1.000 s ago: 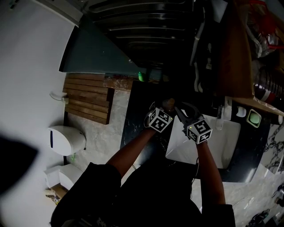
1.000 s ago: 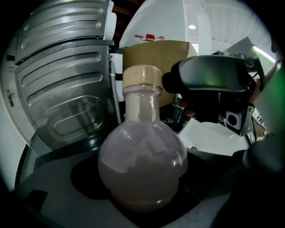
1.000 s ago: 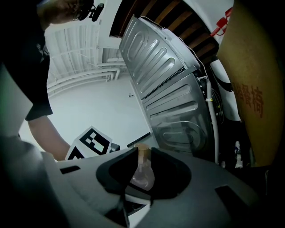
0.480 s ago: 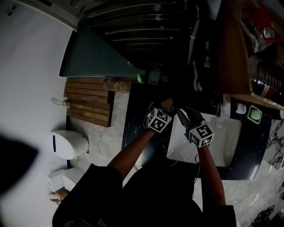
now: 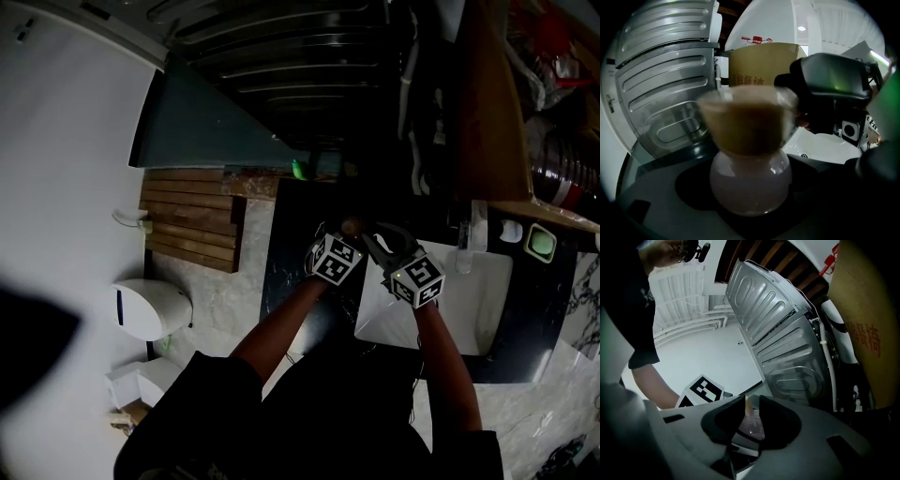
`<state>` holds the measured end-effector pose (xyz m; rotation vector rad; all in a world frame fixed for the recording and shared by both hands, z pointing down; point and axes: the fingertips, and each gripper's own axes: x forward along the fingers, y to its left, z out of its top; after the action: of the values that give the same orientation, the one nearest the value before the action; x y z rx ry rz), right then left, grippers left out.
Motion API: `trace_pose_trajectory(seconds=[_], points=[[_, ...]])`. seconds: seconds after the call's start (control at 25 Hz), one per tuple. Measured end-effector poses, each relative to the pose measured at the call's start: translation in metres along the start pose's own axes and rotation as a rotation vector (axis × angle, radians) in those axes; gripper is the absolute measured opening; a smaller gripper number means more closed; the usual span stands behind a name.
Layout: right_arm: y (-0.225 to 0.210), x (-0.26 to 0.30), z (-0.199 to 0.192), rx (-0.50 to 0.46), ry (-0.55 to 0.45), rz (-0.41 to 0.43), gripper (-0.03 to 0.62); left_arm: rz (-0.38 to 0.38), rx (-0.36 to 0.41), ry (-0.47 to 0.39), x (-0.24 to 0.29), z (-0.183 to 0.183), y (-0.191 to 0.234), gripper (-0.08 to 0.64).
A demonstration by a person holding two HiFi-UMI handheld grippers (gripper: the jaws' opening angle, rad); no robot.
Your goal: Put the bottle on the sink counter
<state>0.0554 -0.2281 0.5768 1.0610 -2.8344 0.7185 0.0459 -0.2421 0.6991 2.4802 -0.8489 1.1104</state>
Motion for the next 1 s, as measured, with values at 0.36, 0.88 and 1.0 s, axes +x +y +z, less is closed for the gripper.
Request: trace_pose_trajectory(seconds=[0.36,0.88,1.0], points=[[-0.004,-0.016,0.007,-0.002,-0.023,-0.045,0.083,0.000,0.003,-0.011,0.000,0.001,0.000,0.405],[0.035,-0.076,0.013,-0.024,-0.054,-0.139,0.083,-0.040,0.020,-0.075,-0.032,-0.010,0.000,0.407],[0.053,-0.092,0.010,-0.023,-0.059,-0.170,0.083,-0.039,-0.009,-0.106,-0.054,-0.017,-0.009,0.407]])
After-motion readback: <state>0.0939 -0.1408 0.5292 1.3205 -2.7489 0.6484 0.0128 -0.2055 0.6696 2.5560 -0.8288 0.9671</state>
